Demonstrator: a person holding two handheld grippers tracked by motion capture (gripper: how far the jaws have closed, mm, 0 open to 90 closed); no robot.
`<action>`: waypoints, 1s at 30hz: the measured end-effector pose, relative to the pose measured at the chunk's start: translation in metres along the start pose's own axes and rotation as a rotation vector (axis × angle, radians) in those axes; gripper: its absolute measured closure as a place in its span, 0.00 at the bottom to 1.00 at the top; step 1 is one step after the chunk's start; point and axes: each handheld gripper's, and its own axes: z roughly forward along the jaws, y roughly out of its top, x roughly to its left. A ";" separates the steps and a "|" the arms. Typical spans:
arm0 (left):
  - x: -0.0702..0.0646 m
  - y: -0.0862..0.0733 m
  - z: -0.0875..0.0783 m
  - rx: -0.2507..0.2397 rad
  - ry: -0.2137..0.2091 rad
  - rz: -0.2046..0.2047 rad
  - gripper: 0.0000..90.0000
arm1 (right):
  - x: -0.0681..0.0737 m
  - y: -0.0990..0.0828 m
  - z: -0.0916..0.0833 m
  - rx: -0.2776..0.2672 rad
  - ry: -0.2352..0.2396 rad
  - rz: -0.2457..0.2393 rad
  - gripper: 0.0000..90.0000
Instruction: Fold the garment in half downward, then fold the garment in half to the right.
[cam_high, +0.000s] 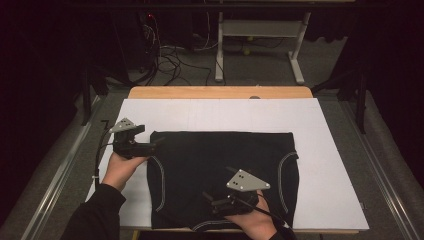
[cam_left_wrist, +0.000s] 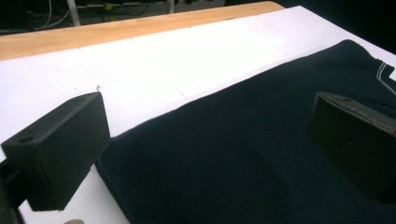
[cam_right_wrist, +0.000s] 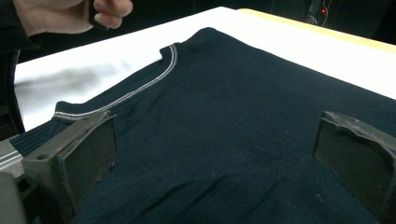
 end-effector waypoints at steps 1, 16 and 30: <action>0.000 0.001 0.000 -0.006 -0.001 -0.004 0.00 | 0.001 0.000 0.001 0.001 0.002 -0.002 0.00; 0.029 0.013 0.027 0.087 0.062 -0.068 0.00 | 0.002 -0.004 0.001 0.010 0.014 0.001 0.00; 0.057 -0.003 0.054 0.221 0.140 -0.169 0.00 | 0.001 -0.007 -0.002 0.013 0.007 0.006 0.00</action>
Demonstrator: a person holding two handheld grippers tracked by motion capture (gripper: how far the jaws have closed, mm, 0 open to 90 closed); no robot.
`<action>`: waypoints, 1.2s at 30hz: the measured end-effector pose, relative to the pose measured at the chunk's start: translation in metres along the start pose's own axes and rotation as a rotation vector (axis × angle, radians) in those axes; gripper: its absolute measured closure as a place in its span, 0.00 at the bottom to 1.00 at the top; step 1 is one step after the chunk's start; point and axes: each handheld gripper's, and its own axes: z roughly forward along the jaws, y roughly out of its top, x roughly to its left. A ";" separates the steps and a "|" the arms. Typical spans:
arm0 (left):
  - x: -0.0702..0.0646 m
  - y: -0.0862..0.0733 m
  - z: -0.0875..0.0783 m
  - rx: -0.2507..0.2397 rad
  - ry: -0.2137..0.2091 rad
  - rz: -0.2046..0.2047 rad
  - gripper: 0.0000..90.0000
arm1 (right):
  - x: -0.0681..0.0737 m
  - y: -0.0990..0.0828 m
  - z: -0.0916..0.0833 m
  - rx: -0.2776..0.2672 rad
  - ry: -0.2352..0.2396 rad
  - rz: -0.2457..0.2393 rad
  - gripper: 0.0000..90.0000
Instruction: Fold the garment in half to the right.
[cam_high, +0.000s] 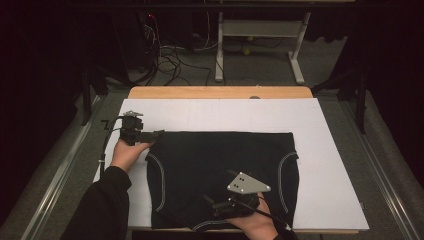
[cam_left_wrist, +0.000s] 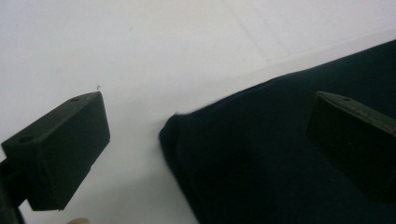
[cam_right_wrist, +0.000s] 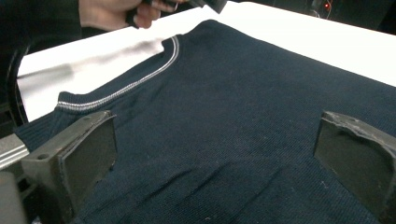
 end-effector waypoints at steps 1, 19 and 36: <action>0.002 -0.002 0.002 0.007 0.002 -0.015 0.00 | -0.001 0.000 -0.001 -0.003 0.000 0.003 0.00; -0.002 -0.015 0.027 0.019 0.086 0.035 0.36 | 0.010 -0.001 0.010 0.042 0.025 -0.018 0.00; 0.000 -0.024 0.021 -0.011 0.005 -0.004 0.83 | 0.073 0.017 0.055 0.160 0.141 -0.127 0.03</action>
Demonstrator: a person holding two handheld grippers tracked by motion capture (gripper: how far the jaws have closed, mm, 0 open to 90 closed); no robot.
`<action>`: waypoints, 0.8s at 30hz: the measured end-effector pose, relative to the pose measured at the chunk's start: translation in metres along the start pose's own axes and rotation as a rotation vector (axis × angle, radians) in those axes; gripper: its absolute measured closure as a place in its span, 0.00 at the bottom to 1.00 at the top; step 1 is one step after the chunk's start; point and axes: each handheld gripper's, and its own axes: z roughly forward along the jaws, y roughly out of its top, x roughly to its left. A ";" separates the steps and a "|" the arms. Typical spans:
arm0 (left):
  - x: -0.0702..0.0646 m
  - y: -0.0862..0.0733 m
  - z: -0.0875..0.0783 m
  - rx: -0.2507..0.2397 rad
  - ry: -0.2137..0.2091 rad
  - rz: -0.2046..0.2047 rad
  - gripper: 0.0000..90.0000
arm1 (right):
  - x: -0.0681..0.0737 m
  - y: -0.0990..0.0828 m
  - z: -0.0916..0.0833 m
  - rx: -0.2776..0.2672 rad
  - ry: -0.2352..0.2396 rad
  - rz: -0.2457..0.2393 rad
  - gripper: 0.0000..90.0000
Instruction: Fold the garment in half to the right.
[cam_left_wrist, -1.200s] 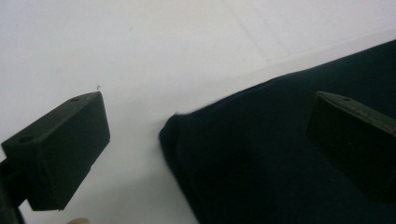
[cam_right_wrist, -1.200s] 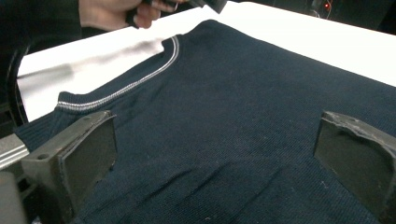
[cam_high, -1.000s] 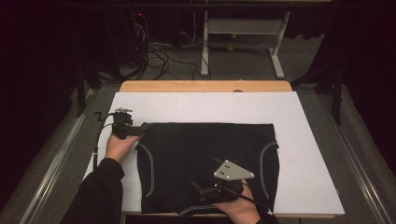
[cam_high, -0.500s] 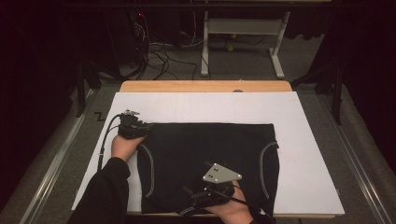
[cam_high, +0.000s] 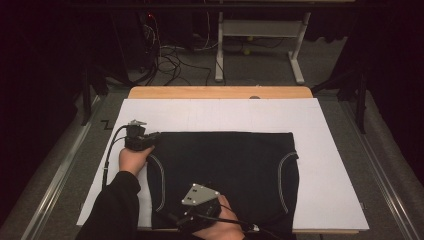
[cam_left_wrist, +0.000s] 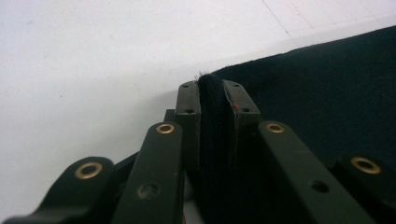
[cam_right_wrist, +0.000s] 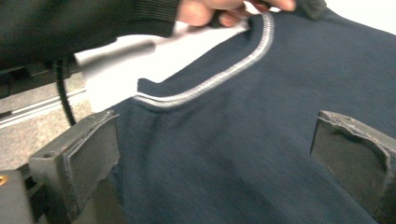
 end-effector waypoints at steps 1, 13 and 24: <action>0.000 0.000 0.000 0.000 -0.004 -0.002 0.83 | 0.003 0.002 0.002 0.005 0.009 -0.007 0.03; 0.004 -0.001 -0.001 -0.002 -0.045 -0.019 0.82 | 0.031 0.011 0.033 0.107 0.090 -0.034 0.17; 0.003 -0.002 0.000 -0.004 -0.039 -0.014 0.82 | 0.044 0.019 0.055 0.158 0.119 -0.060 0.18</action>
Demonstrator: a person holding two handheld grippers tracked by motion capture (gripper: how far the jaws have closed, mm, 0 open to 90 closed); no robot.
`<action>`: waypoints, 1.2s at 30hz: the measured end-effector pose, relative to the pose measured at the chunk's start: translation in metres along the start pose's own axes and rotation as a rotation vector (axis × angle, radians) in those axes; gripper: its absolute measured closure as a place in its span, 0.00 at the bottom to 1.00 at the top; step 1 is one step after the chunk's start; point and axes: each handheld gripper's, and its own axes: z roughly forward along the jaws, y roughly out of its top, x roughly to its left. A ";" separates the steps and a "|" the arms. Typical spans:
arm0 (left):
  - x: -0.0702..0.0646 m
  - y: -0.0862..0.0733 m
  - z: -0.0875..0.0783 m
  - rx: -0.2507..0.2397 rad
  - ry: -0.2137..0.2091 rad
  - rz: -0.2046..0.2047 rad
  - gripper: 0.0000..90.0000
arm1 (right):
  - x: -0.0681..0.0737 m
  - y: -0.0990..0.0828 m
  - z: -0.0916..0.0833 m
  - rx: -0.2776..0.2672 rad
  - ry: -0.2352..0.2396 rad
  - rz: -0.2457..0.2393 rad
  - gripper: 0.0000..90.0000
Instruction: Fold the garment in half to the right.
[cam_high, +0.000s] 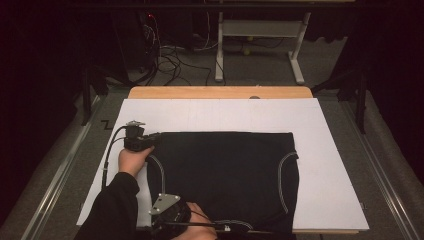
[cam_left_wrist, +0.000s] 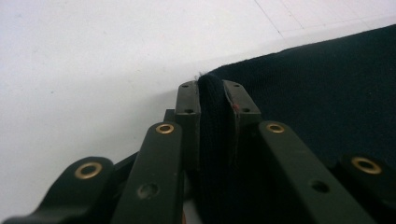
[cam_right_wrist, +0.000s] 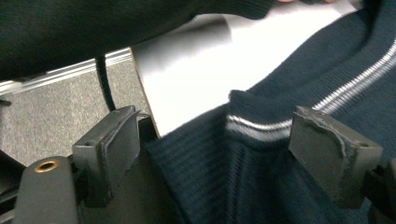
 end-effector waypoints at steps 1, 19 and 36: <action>0.000 0.000 0.000 0.000 0.000 0.000 0.82 | 0.002 0.002 0.002 0.015 -0.001 -0.011 0.17; 0.000 -0.001 -0.001 -0.004 0.002 0.006 0.82 | 0.005 0.011 0.015 0.068 -0.052 0.004 0.31; -0.001 -0.001 -0.001 -0.004 0.004 0.007 0.82 | 0.012 0.006 0.015 0.075 -0.146 -0.098 0.54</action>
